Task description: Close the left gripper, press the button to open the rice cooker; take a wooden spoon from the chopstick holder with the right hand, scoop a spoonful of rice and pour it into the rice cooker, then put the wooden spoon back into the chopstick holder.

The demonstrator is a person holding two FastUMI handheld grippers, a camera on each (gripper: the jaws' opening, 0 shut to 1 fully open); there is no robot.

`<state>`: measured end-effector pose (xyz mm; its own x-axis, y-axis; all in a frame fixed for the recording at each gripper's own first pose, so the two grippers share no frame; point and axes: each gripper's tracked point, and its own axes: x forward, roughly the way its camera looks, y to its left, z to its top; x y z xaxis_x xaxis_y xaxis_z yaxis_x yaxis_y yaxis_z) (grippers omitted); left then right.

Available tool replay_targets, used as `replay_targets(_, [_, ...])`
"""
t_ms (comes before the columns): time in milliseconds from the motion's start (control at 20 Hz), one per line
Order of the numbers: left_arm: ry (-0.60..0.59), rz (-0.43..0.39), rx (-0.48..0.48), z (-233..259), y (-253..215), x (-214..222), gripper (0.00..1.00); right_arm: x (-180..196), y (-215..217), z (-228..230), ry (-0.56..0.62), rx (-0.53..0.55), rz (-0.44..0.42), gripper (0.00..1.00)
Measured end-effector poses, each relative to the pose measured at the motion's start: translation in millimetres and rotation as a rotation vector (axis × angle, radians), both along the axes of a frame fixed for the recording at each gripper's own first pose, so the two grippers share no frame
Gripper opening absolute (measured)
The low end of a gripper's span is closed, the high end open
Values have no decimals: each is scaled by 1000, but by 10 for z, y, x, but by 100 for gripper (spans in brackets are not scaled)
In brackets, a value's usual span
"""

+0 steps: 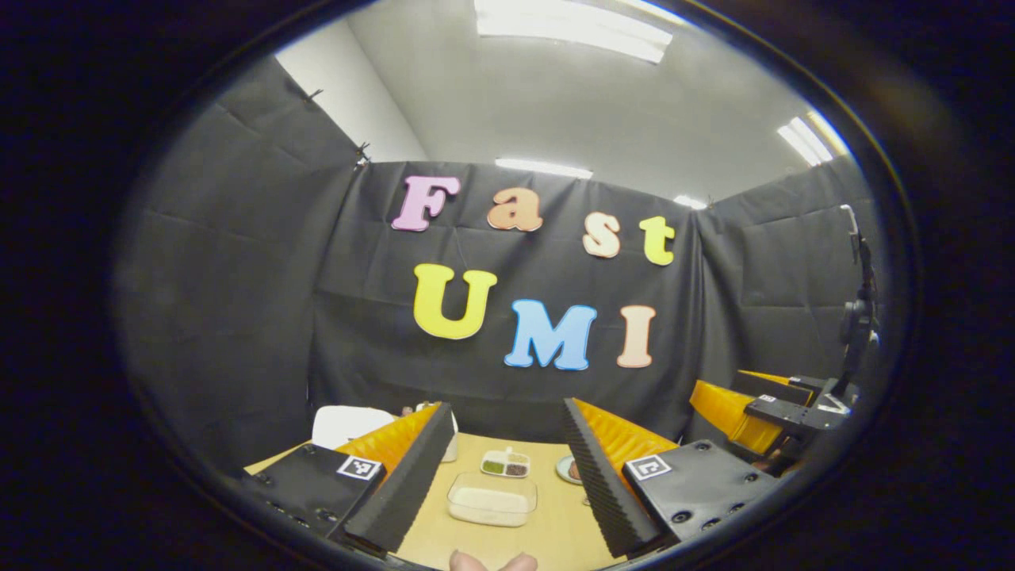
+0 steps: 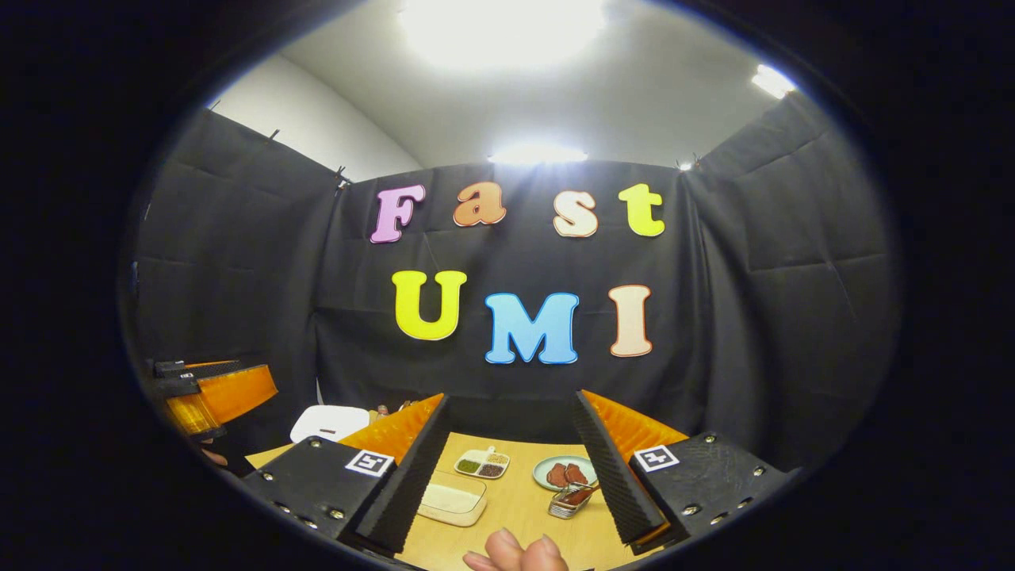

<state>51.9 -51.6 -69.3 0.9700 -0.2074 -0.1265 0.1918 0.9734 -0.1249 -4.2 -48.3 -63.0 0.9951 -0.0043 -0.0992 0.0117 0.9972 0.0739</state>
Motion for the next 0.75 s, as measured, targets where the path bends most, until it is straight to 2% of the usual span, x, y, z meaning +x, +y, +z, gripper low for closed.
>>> replay_targets(100, [-8, -18, -21, 65, -113, 102, 92, 15, -146, 26, -6, -2, -38, 94])
replay_targets(250, [-17, -41, -117, 230, -259, 248, 93, 43, -184, 116, -3, 29, -46, 94])
replay_targets(300, [-21, -40, -128, 272, -234, 289, 99, 88, -239, 169, -10, 27, -63, 94])
replay_targets(400, [-29, -60, -122, 307, -209, 338, 92, 155, -276, 218, -13, 32, -82, 94])
replay_targets(550, [-56, -65, -79, 379, -92, 439, 92, 276, -201, 286, -33, 37, -93, 94])
replay_targets(750, [-85, -67, -70, 439, 53, 540, 92, 388, -3, 334, -37, 21, -83, 94])
